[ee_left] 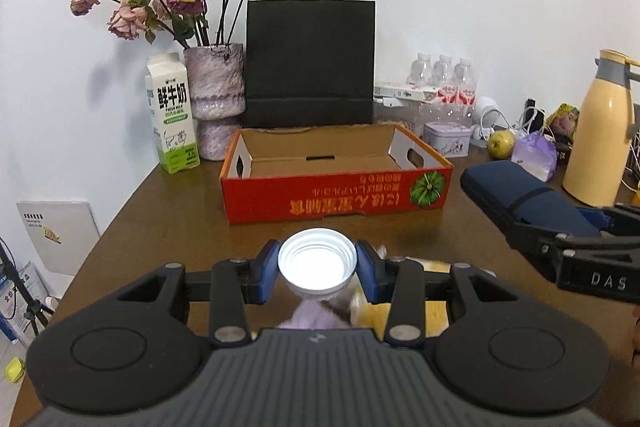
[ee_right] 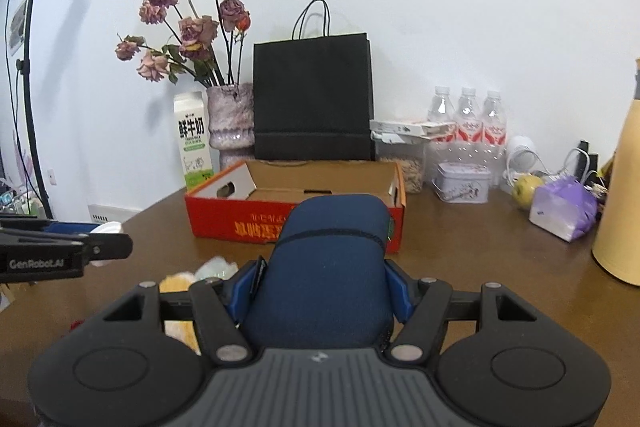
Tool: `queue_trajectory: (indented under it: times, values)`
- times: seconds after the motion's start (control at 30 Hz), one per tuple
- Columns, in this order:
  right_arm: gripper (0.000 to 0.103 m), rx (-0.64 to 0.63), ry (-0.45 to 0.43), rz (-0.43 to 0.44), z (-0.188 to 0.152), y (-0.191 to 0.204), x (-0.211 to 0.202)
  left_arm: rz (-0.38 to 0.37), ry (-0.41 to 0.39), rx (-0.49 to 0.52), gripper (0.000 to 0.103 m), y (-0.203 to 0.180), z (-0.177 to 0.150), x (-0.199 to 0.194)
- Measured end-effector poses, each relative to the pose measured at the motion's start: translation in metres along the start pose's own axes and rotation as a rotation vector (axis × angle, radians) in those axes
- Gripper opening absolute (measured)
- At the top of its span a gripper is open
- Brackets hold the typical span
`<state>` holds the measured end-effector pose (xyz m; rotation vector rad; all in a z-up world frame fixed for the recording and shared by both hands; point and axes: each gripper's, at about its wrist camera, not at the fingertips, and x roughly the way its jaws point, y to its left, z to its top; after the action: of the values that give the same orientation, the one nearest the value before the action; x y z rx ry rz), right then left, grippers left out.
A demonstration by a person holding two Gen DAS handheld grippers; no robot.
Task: Organize objects
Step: 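Lift the white cap with the left gripper and carry it toward the red box, then lower the navy case into the red box with the right gripper while the left gripper drops the cap in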
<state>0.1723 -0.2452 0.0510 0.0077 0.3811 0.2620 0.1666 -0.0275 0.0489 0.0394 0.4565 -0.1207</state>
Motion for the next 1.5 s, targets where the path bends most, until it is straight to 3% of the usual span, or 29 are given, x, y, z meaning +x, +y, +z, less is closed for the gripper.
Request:
queue_trajectory:
  times: [0.5,0.97,1.5]
  values:
    - [0.064,-0.014,-0.049,0.048,0.051,0.005,0.061,0.032,-0.048,0.016,0.041,0.003,0.064,0.05]
    - [0.064,-0.028,-0.06,0.085,0.089,0.01,0.128,0.059,-0.022,-0.006,0.041,0.01,0.103,0.124]
    - [0.064,-0.022,-0.018,0.077,0.115,0.0,0.214,0.158,0.039,-0.01,0.041,0.023,0.13,0.215]
